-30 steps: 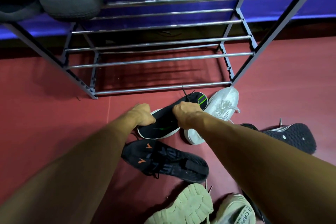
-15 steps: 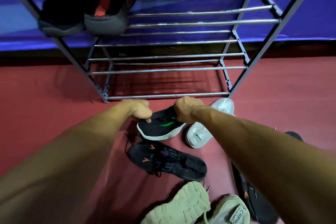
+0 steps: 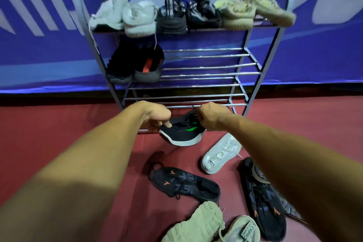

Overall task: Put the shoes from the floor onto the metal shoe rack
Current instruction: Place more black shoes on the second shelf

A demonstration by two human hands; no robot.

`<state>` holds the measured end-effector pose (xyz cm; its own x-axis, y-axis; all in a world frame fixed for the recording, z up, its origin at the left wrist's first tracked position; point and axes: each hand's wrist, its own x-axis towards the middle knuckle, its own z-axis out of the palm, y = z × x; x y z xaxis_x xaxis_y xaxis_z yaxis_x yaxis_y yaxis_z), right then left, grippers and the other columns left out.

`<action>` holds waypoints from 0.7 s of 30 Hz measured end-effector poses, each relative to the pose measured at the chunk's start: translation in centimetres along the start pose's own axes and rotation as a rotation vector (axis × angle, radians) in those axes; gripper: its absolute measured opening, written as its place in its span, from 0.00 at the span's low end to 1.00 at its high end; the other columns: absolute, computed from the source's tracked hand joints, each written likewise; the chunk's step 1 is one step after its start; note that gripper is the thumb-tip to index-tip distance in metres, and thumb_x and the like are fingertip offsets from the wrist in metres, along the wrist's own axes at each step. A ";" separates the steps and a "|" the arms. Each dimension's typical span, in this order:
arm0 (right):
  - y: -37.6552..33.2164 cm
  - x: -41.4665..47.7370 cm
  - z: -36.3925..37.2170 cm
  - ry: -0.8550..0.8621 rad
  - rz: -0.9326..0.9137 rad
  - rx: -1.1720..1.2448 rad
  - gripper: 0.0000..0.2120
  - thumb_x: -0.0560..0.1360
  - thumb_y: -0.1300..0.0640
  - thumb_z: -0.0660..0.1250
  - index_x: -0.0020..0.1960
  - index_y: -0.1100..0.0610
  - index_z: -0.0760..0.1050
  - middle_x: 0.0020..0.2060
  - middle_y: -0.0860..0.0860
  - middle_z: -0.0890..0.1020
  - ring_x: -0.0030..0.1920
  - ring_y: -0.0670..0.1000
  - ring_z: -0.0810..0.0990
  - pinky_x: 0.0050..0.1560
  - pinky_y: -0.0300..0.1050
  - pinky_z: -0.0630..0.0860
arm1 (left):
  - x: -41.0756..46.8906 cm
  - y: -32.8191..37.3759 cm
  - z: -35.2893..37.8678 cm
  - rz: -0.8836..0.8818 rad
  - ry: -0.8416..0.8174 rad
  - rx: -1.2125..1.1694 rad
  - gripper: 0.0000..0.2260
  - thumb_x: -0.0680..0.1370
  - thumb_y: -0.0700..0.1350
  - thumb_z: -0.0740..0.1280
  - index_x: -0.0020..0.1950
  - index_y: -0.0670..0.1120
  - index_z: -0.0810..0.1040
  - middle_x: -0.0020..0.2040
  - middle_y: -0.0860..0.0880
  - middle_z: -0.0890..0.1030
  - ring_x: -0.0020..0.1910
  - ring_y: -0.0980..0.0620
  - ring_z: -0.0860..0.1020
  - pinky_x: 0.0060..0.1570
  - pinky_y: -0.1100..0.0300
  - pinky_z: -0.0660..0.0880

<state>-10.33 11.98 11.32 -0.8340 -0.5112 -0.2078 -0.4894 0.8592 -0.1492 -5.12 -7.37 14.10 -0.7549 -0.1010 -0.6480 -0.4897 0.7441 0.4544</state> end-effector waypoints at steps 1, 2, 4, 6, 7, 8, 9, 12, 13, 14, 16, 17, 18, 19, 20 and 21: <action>-0.4 -0.6 -1.0 0.024 0.005 -0.002 0.15 0.75 0.55 0.64 0.61 0.54 0.78 0.55 0.56 0.82 0.53 0.61 0.81 0.43 0.48 0.74 | -0.9 0.2 -0.7 -0.013 0.024 -0.065 0.09 0.81 0.36 0.63 0.43 0.45 0.70 0.32 0.49 0.62 0.29 0.54 0.62 0.15 0.66 0.68; -0.8 -1.1 -1.8 0.043 0.011 0.005 0.16 0.75 0.55 0.64 0.61 0.54 0.78 0.56 0.56 0.82 0.54 0.61 0.81 0.44 0.49 0.74 | -1.7 0.2 -1.2 -0.022 0.050 -0.131 0.09 0.81 0.36 0.63 0.43 0.46 0.69 0.32 0.49 0.62 0.29 0.54 0.61 0.16 0.66 0.69; -1.6 -2.2 -3.1 0.103 0.027 0.044 0.15 0.74 0.56 0.65 0.60 0.53 0.78 0.56 0.56 0.82 0.55 0.62 0.81 0.47 0.51 0.75 | -2.9 -0.2 -1.9 -0.041 0.074 -0.233 0.10 0.80 0.35 0.64 0.42 0.46 0.69 0.30 0.50 0.62 0.26 0.55 0.61 0.19 0.66 0.70; -2.1 -3.2 -4.0 0.188 0.060 0.130 0.13 0.73 0.57 0.65 0.57 0.54 0.77 0.56 0.56 0.82 0.55 0.62 0.80 0.48 0.51 0.75 | -3.4 -0.9 -2.2 -0.042 0.083 -0.337 0.06 0.80 0.36 0.64 0.44 0.45 0.72 0.32 0.49 0.68 0.24 0.56 0.66 0.23 0.64 0.71; -2.2 -3.5 -4.2 0.228 0.082 0.181 0.12 0.73 0.57 0.65 0.56 0.54 0.77 0.55 0.57 0.82 0.55 0.62 0.80 0.48 0.51 0.76 | -3.5 -1.3 -2.1 -0.034 0.079 -0.411 0.03 0.79 0.36 0.64 0.47 0.43 0.75 0.36 0.47 0.74 0.27 0.55 0.72 0.28 0.62 0.74; -2.2 -3.8 -4.2 0.257 0.109 0.228 0.11 0.73 0.57 0.65 0.55 0.55 0.76 0.55 0.57 0.82 0.55 0.62 0.80 0.49 0.51 0.76 | -3.4 -1.7 -2.0 -0.025 0.075 -0.490 0.03 0.79 0.36 0.65 0.50 0.42 0.77 0.42 0.46 0.78 0.34 0.53 0.77 0.36 0.60 0.76; -2.2 -4.0 -4.2 0.271 0.131 0.260 0.10 0.74 0.57 0.65 0.55 0.55 0.76 0.54 0.57 0.82 0.55 0.62 0.80 0.49 0.51 0.75 | -3.1 -1.9 -2.0 -0.016 0.074 -0.569 0.04 0.78 0.35 0.65 0.51 0.42 0.77 0.47 0.45 0.79 0.42 0.51 0.79 0.44 0.59 0.77; -2.1 -3.9 -4.1 0.272 0.154 0.340 0.08 0.76 0.53 0.64 0.49 0.57 0.76 0.50 0.59 0.83 0.52 0.62 0.80 0.48 0.50 0.75 | -3.2 -1.9 -2.5 0.026 0.090 -0.726 0.06 0.78 0.33 0.64 0.45 0.44 0.74 0.46 0.46 0.77 0.44 0.50 0.74 0.38 0.60 0.76; -2.1 -3.8 -4.2 0.274 0.151 0.400 0.10 0.76 0.51 0.65 0.47 0.58 0.76 0.47 0.59 0.84 0.50 0.62 0.81 0.48 0.50 0.76 | -3.4 -1.9 -2.7 0.036 0.082 -0.770 0.06 0.78 0.33 0.64 0.45 0.44 0.74 0.46 0.46 0.76 0.42 0.51 0.73 0.31 0.62 0.75; -2.0 -3.6 -4.3 0.270 0.145 0.472 0.12 0.76 0.49 0.66 0.46 0.59 0.77 0.45 0.58 0.85 0.48 0.60 0.82 0.48 0.50 0.77 | -3.3 -2.1 -3.0 0.038 0.069 -0.802 0.06 0.78 0.34 0.65 0.46 0.44 0.75 0.47 0.46 0.76 0.42 0.52 0.72 0.29 0.62 0.75; -2.1 -3.5 -4.5 0.239 0.123 0.607 0.16 0.76 0.46 0.68 0.40 0.59 0.79 0.39 0.56 0.86 0.40 0.54 0.83 0.45 0.47 0.77 | -3.3 -2.6 -3.3 0.039 0.039 -0.860 0.05 0.79 0.35 0.64 0.48 0.43 0.77 0.48 0.46 0.77 0.44 0.51 0.74 0.35 0.60 0.76; -2.3 -3.5 -4.6 0.218 0.121 0.686 0.17 0.76 0.46 0.69 0.37 0.57 0.79 0.37 0.55 0.86 0.36 0.52 0.82 0.41 0.46 0.76 | -3.1 -2.9 -3.4 0.042 0.026 -0.885 0.05 0.79 0.35 0.64 0.48 0.43 0.77 0.48 0.46 0.78 0.45 0.51 0.75 0.40 0.60 0.76; -2.4 -3.7 -4.6 0.198 0.138 0.777 0.17 0.76 0.46 0.71 0.34 0.56 0.78 0.35 0.56 0.85 0.31 0.50 0.79 0.37 0.43 0.74 | -3.1 -3.1 -3.4 0.046 0.017 -0.902 0.04 0.79 0.36 0.64 0.48 0.43 0.78 0.47 0.46 0.79 0.45 0.51 0.76 0.44 0.60 0.75; -2.5 -3.8 -4.5 0.180 0.173 0.873 0.16 0.75 0.48 0.71 0.34 0.56 0.78 0.32 0.55 0.83 0.28 0.49 0.76 0.32 0.41 0.71 | -3.1 -3.1 -3.4 0.055 0.003 -0.923 0.04 0.80 0.36 0.65 0.48 0.42 0.78 0.47 0.45 0.80 0.46 0.51 0.77 0.47 0.60 0.75; -2.5 -3.9 -4.6 0.162 0.219 0.963 0.15 0.75 0.49 0.72 0.35 0.56 0.77 0.30 0.54 0.81 0.26 0.48 0.73 0.29 0.39 0.69 | -3.1 -3.1 -3.4 0.065 -0.010 -0.941 0.04 0.80 0.36 0.65 0.47 0.42 0.78 0.46 0.45 0.80 0.46 0.51 0.78 0.50 0.59 0.75; -2.5 -4.1 -4.6 0.134 0.264 1.044 0.13 0.75 0.50 0.73 0.37 0.57 0.76 0.28 0.53 0.79 0.24 0.48 0.72 0.27 0.39 0.67 | -3.2 -3.0 -3.5 0.078 -0.024 -0.958 0.04 0.79 0.35 0.65 0.47 0.42 0.78 0.46 0.45 0.81 0.47 0.51 0.79 0.54 0.58 0.75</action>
<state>-6.88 12.06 16.97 -0.9331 -0.2519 -0.2566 0.1154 0.4659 -0.8773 -2.79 -11.61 16.92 -0.7965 -0.0527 -0.6024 -0.5951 -0.1085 0.7963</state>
